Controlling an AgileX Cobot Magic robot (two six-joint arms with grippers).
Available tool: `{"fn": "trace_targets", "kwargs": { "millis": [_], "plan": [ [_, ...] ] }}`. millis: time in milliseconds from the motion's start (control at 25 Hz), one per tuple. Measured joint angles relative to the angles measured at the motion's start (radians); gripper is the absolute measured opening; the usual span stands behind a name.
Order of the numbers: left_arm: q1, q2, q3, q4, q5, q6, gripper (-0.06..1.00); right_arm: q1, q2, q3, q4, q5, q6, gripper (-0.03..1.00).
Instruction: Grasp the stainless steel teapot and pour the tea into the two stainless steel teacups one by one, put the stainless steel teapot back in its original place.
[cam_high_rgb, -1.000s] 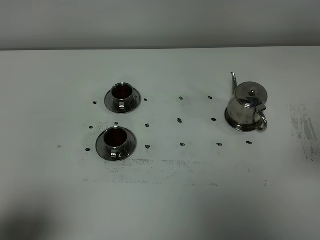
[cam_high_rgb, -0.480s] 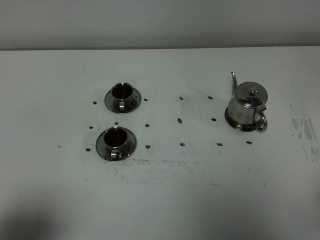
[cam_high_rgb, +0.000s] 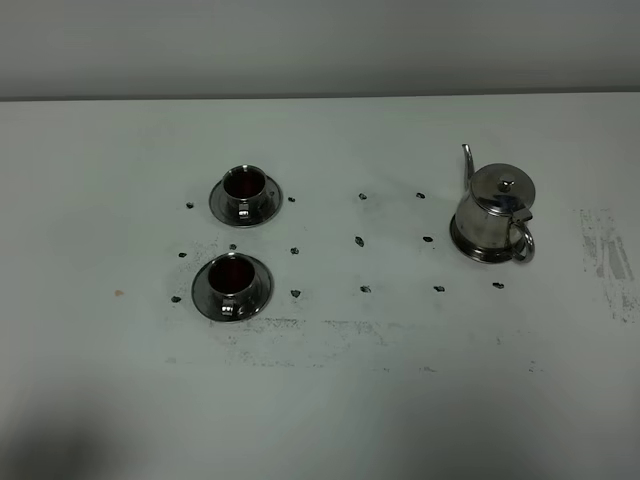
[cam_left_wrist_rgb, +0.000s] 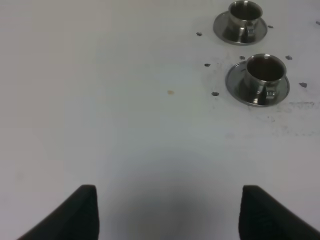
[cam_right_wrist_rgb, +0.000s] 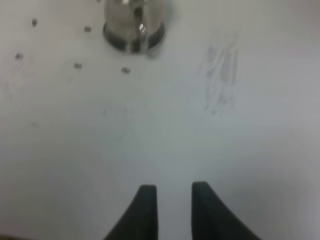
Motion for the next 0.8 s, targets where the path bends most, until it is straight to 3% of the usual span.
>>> {"fn": "trace_targets", "kwargs": {
  "millis": [320,800],
  "plan": [
    [0.0,0.0,0.0,0.0,0.0,0.0,0.58,-0.025,-0.133,0.0,-0.003,0.0,0.002,0.18],
    [0.0,0.0,0.0,0.0,0.0,0.0,0.58,-0.027,-0.139,0.0,-0.006,0.0,0.005,0.18]
  ]
}}
